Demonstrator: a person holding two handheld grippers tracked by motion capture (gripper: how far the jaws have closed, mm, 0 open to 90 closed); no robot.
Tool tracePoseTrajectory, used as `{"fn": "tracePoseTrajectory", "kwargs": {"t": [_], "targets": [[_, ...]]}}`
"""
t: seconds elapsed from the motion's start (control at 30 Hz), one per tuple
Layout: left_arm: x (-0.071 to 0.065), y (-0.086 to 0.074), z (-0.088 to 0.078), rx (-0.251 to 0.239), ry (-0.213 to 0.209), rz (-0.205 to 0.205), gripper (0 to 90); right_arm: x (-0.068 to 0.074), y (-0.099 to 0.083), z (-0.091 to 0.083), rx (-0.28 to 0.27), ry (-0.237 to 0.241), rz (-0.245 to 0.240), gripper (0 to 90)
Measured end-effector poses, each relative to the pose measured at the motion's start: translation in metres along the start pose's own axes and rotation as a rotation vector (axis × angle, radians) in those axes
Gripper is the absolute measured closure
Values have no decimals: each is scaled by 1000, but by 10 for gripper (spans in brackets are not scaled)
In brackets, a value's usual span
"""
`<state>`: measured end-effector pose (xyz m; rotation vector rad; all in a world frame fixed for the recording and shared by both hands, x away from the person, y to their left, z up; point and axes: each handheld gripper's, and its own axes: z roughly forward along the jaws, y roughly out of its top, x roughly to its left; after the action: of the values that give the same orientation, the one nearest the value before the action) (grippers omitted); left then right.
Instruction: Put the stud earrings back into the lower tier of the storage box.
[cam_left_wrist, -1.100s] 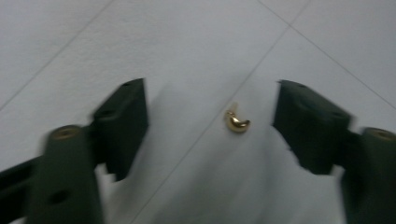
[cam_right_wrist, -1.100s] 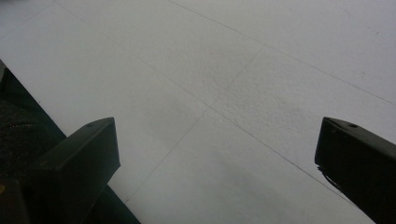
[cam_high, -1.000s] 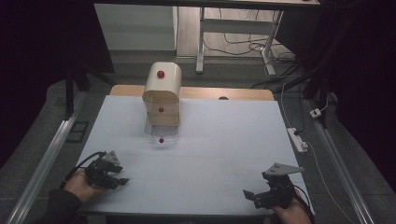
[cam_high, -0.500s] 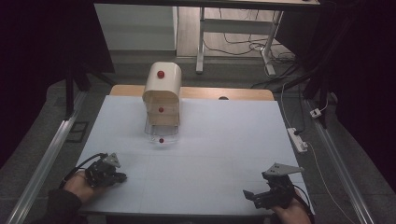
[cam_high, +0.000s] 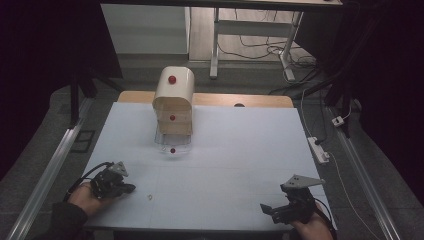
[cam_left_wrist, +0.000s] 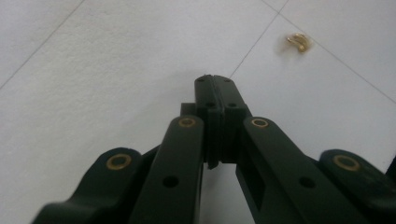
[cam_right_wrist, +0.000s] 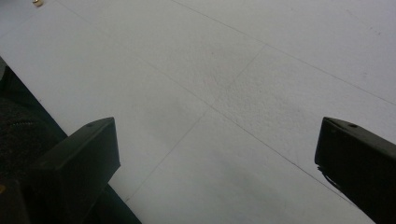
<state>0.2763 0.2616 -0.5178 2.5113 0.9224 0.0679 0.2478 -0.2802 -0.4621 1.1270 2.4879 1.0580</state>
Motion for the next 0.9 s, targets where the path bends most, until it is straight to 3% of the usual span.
{"fn": "tracePoseTrajectory", "kwargs": {"t": [0.1,0.17,0.3,0.4,0.43,0.6,0.9], "targets": [[-2,3,0,-25,-45,3,878,0,0,0,0,1,1,0],[-4,7,1,-29,-77,8,783,0,0,0,0,1,1,0],[-12,16,6,-23,-78,34,627,0,0,0,2,-1,0,0],[-17,22,8,-22,-74,62,575,0,0,0,3,-1,-1,0],[-24,27,11,-23,-76,91,573,0,0,0,3,-1,-1,0],[-34,39,19,7,-81,152,614,0,0,0,6,-2,-2,0],[-43,41,25,55,-46,233,768,0,0,0,6,0,-2,0]]}}
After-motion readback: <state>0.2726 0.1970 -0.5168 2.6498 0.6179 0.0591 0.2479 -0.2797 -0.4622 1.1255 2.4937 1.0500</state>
